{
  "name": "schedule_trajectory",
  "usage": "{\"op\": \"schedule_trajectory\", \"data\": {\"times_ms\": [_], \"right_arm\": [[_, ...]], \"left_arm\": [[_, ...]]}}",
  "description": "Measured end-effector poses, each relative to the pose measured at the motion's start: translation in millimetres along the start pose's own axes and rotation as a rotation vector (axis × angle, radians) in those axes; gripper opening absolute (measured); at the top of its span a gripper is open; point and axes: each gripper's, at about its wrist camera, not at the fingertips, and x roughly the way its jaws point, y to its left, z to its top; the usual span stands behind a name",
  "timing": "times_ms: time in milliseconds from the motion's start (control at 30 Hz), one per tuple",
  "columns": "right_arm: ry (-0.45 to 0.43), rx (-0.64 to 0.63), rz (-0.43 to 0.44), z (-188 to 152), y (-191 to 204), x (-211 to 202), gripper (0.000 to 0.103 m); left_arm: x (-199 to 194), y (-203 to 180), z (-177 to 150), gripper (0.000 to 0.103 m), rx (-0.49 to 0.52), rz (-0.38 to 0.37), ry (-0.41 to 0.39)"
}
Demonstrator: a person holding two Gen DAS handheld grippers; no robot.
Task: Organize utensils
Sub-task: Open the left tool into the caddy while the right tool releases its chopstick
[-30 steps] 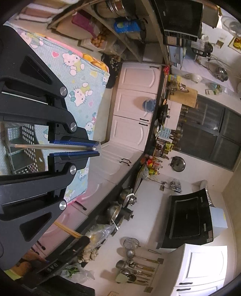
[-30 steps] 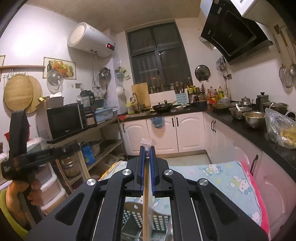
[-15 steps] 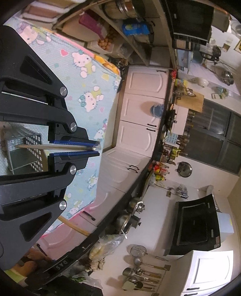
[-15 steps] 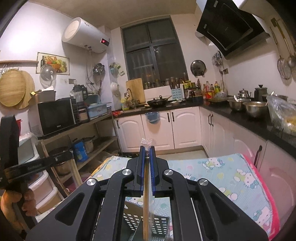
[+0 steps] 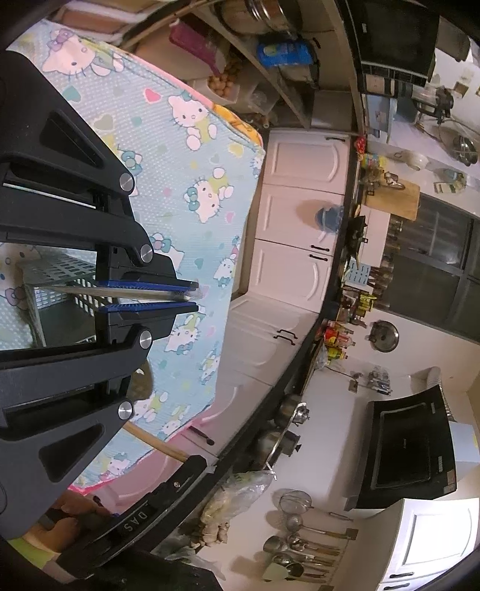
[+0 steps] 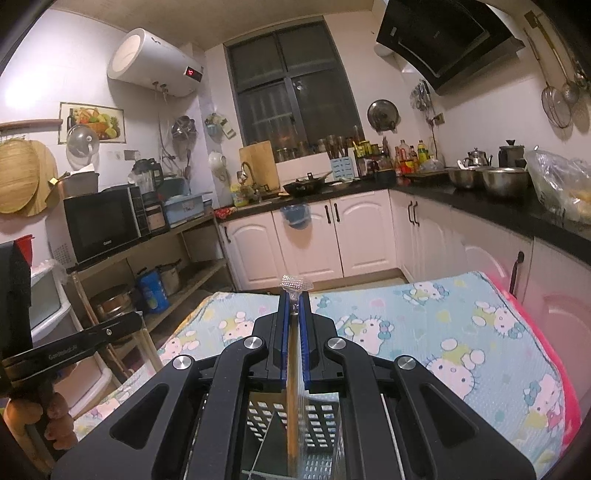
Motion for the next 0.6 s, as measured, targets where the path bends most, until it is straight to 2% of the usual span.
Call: {"op": "schedule_trajectory", "data": {"times_ms": [300, 367, 500, 600], "right_arm": [[0.024, 0.033, -0.017, -11, -6, -6, 0.007], [0.034, 0.04, -0.017, -12, -7, -7, 0.013], [0.055, 0.046, -0.016, -17, -9, -11, 0.025], [0.072, 0.046, -0.013, -20, -9, -16, 0.034]], "left_arm": [[1, 6, -9, 0.001, -0.015, 0.013, 0.02], [1, 6, -12, 0.003, -0.016, 0.014, 0.031], [1, 7, -17, 0.02, -0.018, 0.021, 0.049], [-1, 6, -21, 0.026, -0.021, 0.023, 0.054]]}}
